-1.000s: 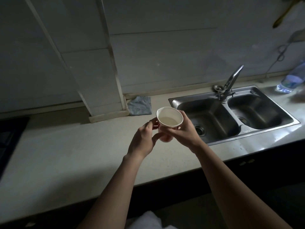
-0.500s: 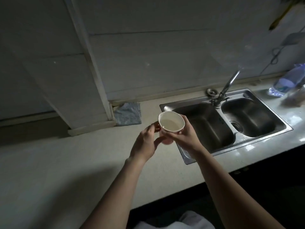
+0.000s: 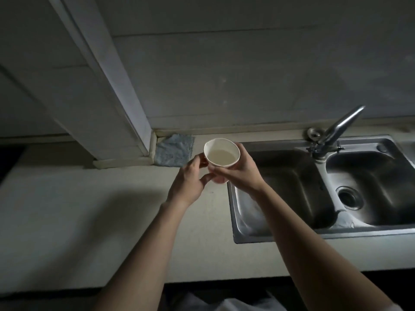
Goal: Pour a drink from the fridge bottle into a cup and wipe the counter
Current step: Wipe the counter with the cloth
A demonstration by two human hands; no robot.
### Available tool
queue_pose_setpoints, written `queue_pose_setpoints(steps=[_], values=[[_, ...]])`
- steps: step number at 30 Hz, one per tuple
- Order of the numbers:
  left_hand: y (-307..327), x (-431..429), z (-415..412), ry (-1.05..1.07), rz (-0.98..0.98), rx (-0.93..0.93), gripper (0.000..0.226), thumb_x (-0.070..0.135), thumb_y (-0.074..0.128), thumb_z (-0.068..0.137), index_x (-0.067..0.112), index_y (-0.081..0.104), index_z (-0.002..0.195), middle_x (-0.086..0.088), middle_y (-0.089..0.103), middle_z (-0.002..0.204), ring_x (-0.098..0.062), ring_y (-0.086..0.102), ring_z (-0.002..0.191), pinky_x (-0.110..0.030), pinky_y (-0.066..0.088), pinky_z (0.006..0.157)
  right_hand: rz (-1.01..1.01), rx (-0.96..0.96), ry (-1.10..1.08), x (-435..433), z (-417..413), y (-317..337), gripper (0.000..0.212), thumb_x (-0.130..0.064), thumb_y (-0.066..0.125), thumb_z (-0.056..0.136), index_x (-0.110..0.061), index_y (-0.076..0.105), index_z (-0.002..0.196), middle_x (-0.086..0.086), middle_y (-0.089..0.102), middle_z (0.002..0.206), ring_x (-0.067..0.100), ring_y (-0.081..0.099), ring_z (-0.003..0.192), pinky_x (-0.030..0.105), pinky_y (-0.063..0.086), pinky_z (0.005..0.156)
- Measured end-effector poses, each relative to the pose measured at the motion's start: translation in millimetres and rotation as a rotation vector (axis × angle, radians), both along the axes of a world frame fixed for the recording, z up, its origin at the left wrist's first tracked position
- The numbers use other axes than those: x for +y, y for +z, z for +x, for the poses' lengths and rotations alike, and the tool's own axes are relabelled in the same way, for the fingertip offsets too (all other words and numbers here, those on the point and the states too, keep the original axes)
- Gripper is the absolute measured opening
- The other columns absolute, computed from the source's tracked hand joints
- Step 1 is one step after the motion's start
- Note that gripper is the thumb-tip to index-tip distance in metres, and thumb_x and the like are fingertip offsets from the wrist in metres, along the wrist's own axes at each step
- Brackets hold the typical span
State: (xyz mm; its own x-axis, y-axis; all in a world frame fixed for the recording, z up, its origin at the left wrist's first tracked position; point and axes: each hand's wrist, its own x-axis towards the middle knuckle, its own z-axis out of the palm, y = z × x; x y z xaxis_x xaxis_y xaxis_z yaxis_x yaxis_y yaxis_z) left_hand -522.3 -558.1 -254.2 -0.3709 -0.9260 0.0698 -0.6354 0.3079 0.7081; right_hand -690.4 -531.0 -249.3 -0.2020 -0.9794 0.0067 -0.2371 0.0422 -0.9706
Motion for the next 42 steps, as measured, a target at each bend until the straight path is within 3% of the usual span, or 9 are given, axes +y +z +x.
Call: queue_pose_setpoints(steps=[3, 9, 17, 21, 24, 30, 33, 39, 42], values=[[6, -18, -17, 0.044, -0.017, -0.022, 0.052, 0.027, 0.073, 0.086, 0.014, 0.051, 0.132, 0.000, 0.064, 0.129, -0.015, 0.058, 0.118, -0.020, 0.040, 0.090, 0.002, -0.004, 0.052, -20, -18, 9, 0.072, -0.034, 0.091, 0.064, -0.021, 0.054, 0.123, -0.010, 0.065, 0.110, -0.002, 0.064, 0.097, 0.015, 0.051, 0.075], [5, -56, -29, 0.062, -0.039, -0.034, 0.052, 0.027, 0.075, 0.084, 0.012, 0.053, 0.129, -0.003, 0.066, 0.125, -0.018, 0.061, 0.114, -0.024, 0.045, 0.089, 0.014, 0.039, 0.061, -63, -32, 6, 0.071, -0.034, 0.091, 0.064, -0.019, 0.053, 0.122, -0.010, 0.064, 0.108, 0.002, 0.063, 0.098, 0.023, 0.055, 0.083], [-24, -104, -35, 0.060, 0.023, -0.078, 0.053, 0.020, 0.072, 0.087, 0.006, 0.050, 0.133, -0.006, 0.062, 0.130, -0.021, 0.054, 0.120, -0.006, 0.026, 0.079, 0.097, 0.037, 0.030, -110, -31, -32, 0.085, -0.043, 0.092, 0.059, -0.022, 0.050, 0.130, -0.004, 0.062, 0.119, 0.011, 0.062, 0.109, 0.040, 0.056, 0.092], [-49, -130, -39, 0.085, 0.060, -0.093, 0.056, 0.022, 0.074, 0.085, 0.004, 0.050, 0.132, -0.008, 0.063, 0.129, -0.023, 0.055, 0.122, -0.012, 0.028, 0.085, 0.115, 0.070, 0.041, -134, -31, -50, 0.085, -0.037, 0.091, 0.062, -0.019, 0.048, 0.133, -0.004, 0.060, 0.121, 0.011, 0.060, 0.110, 0.032, 0.055, 0.091], [-68, -149, -43, 0.092, 0.101, -0.087, 0.057, 0.021, 0.076, 0.083, 0.004, 0.050, 0.131, -0.010, 0.063, 0.127, -0.024, 0.057, 0.121, -0.020, 0.036, 0.093, 0.146, 0.059, 0.042, -150, -33, -66, 0.085, -0.032, 0.091, 0.064, -0.018, 0.046, 0.135, -0.001, 0.058, 0.122, 0.007, 0.059, 0.107, 0.016, 0.055, 0.075], [-95, -171, -50, 0.089, 0.170, -0.070, 0.054, 0.023, 0.073, 0.086, 0.010, 0.048, 0.132, -0.010, 0.061, 0.129, -0.025, 0.059, 0.118, -0.044, 0.051, 0.098, 0.190, 0.105, 0.039, -175, -39, -92, 0.103, -0.060, 0.086, 0.044, -0.022, 0.049, 0.132, -0.002, 0.060, 0.121, 0.015, 0.060, 0.111, 0.033, 0.057, 0.087], [-102, -178, -55, 0.079, 0.207, -0.098, 0.050, 0.019, 0.066, 0.091, 0.011, 0.045, 0.135, -0.010, 0.058, 0.132, -0.025, 0.057, 0.119, -0.040, 0.051, 0.099, 0.188, 0.155, 0.041, -182, -42, -101, 0.105, -0.062, 0.086, 0.043, -0.023, 0.048, 0.133, -0.004, 0.059, 0.120, 0.015, 0.058, 0.111, 0.037, 0.054, 0.092], [-111, -187, -61, 0.078, 0.171, -0.165, 0.045, 0.010, 0.063, 0.091, 0.007, 0.045, 0.132, -0.012, 0.059, 0.130, -0.027, 0.058, 0.118, -0.034, 0.049, 0.092, 0.192, 0.139, 0.001, -191, -48, -115, 0.092, -0.043, 0.093, 0.054, -0.023, 0.050, 0.133, -0.007, 0.060, 0.117, 0.012, 0.058, 0.109, 0.028, 0.053, 0.086], [-113, -187, -62, 0.085, 0.131, -0.206, 0.044, 0.010, 0.063, 0.092, 0.007, 0.045, 0.131, -0.013, 0.061, 0.126, -0.027, 0.061, 0.113, -0.033, 0.050, 0.086, 0.199, 0.114, -0.001, -190, -49, -118, 0.087, -0.034, 0.093, 0.059, -0.021, 0.049, 0.134, -0.005, 0.059, 0.119, 0.010, 0.057, 0.108, 0.013, 0.049, 0.077]])
